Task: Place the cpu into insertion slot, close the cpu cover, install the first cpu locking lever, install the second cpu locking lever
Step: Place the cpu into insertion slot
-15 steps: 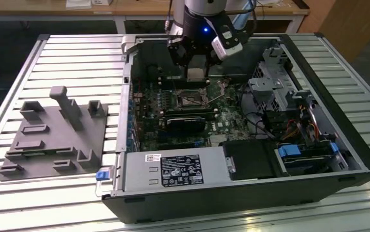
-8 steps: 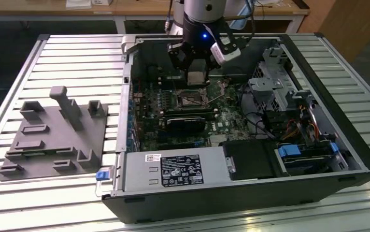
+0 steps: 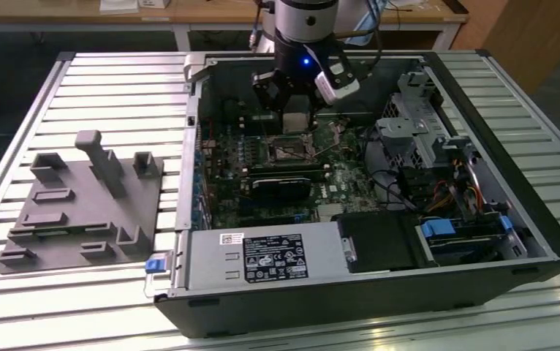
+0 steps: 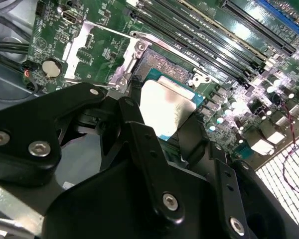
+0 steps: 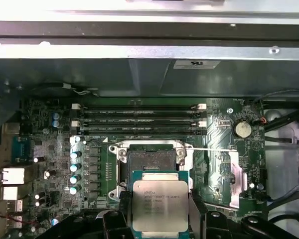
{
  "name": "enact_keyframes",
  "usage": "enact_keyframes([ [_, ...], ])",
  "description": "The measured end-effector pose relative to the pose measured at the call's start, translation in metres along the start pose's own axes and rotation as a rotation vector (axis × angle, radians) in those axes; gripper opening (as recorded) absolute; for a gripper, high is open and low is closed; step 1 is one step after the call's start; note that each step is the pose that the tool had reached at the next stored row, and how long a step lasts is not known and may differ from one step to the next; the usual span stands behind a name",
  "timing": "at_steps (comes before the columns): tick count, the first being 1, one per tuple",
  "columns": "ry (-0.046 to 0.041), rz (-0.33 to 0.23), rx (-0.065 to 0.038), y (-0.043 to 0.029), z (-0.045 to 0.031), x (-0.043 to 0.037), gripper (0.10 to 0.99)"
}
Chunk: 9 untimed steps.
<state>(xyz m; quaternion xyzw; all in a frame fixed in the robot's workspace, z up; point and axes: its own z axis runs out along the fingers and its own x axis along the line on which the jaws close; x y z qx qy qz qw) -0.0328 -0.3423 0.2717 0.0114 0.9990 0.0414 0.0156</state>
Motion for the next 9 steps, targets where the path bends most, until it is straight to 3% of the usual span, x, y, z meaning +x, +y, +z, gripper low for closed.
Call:
enact_keyframes([
  [9,-0.0071,-0.001,0.012,0.0004,0.0122,0.0049,0.537],
])
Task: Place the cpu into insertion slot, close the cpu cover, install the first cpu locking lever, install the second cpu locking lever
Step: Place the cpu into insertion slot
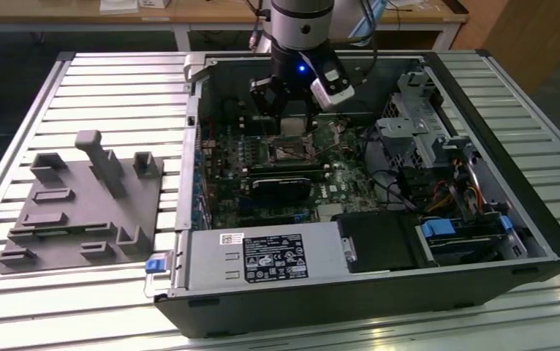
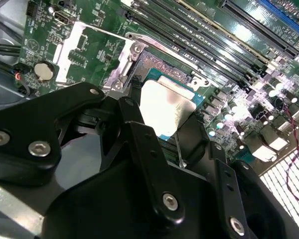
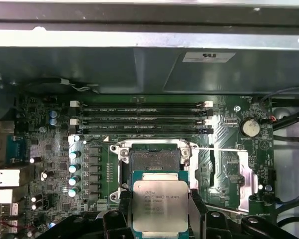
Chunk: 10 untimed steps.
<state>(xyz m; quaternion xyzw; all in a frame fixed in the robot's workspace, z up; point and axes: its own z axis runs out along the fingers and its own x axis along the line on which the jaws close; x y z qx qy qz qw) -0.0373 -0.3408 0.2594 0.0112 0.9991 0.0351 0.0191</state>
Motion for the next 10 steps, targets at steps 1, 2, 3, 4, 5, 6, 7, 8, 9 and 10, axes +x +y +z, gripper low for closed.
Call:
enact_keyframes([
  [1,0.0,0.0,0.002,0.0001,0.0012,0.0001,0.537],
  [2,-0.0001,0.0,0.005,0.0002,0.0025,0.0002,0.537],
  [3,-0.0001,0.0,0.007,0.0004,0.0036,0.0003,0.537],
  [4,-0.0001,0.0,0.008,0.0004,0.0042,0.0003,0.537],
  [5,0.0,0.0,0.008,0.0004,0.0042,0.0003,0.537],
  [6,0.0,0.0,0.008,0.0004,0.0042,0.0003,0.537],
  [7,0.0,0.0,0.008,0.0004,0.0042,0.0003,0.537],
  [8,0.0,0.0,0.008,0.0004,0.0043,0.0003,0.537],
  [9,-0.0004,0.004,0.008,0.0004,0.0043,0.0003,0.537],
  [10,-0.0013,0.018,0.009,0.0004,0.0045,0.0003,0.537],
])
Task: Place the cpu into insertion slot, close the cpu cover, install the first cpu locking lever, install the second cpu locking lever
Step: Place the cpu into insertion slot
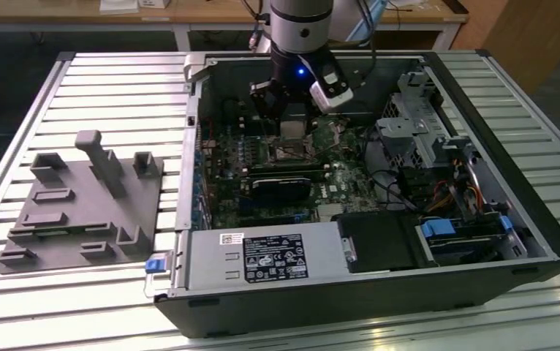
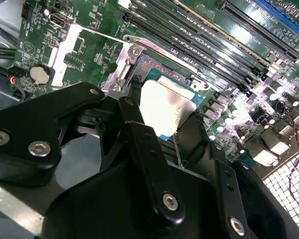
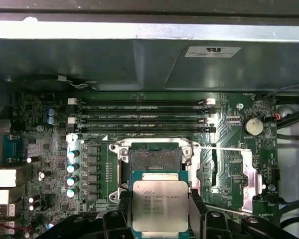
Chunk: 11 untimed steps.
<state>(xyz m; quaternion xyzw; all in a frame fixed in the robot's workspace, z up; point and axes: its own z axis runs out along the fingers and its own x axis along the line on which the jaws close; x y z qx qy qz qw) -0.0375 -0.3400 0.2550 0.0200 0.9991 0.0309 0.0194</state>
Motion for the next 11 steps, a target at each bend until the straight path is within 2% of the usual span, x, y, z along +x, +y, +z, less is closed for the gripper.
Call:
enact_keyframes([
  [11,-0.0125,0.2,0.008,-0.0001,0.0016,0.0,0.537],
])
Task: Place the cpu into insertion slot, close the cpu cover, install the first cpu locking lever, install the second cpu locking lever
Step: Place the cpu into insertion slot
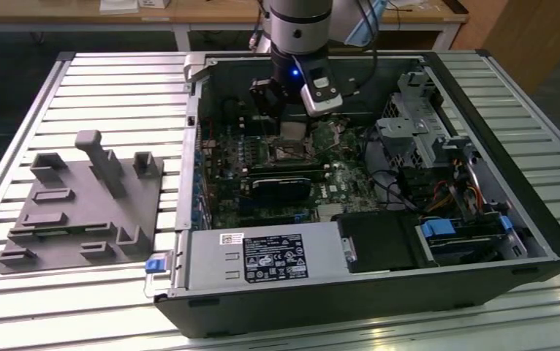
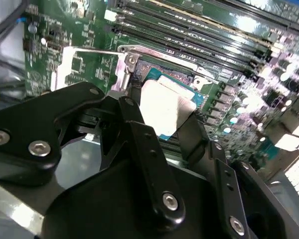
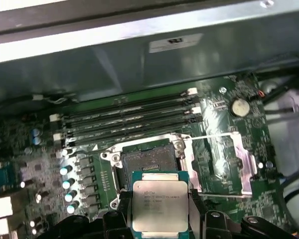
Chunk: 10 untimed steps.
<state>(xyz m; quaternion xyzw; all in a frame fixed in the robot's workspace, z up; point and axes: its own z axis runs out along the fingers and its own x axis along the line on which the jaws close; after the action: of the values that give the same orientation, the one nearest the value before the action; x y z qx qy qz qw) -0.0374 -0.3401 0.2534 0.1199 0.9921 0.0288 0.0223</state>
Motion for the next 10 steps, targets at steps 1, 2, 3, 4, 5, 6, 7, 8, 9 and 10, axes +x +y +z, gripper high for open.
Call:
enact_keyframes([
  [1,-0.0011,0.018,0.001,0.0,0.0002,0.0,0.537],
  [2,-0.0023,0.036,0.001,0.0,0.0003,0.0,0.537],
  [3,-0.0034,0.054,0.002,0.0,0.0004,0.0,0.537],
  [4,-0.0045,0.072,0.003,0.0,0.0006,0.0,0.537],
  [5,-0.0057,0.09,0.003,0.0,0.0007,0.0,0.537],
  [6,-0.0068,0.108,0.004,0.0,0.0009,0.0,0.537],
  [7,-0.008,0.127,0.005,-0.0001,0.001,0.0,0.537],
  [8,-0.0091,0.145,0.005,-0.0001,0.0011,0.0,0.537],
  [9,-0.0103,0.163,0.006,-0.0001,0.0012,0.0,0.537],
  [10,-0.0114,0.181,0.007,-0.0001,0.0013,0.0,0.537],
])
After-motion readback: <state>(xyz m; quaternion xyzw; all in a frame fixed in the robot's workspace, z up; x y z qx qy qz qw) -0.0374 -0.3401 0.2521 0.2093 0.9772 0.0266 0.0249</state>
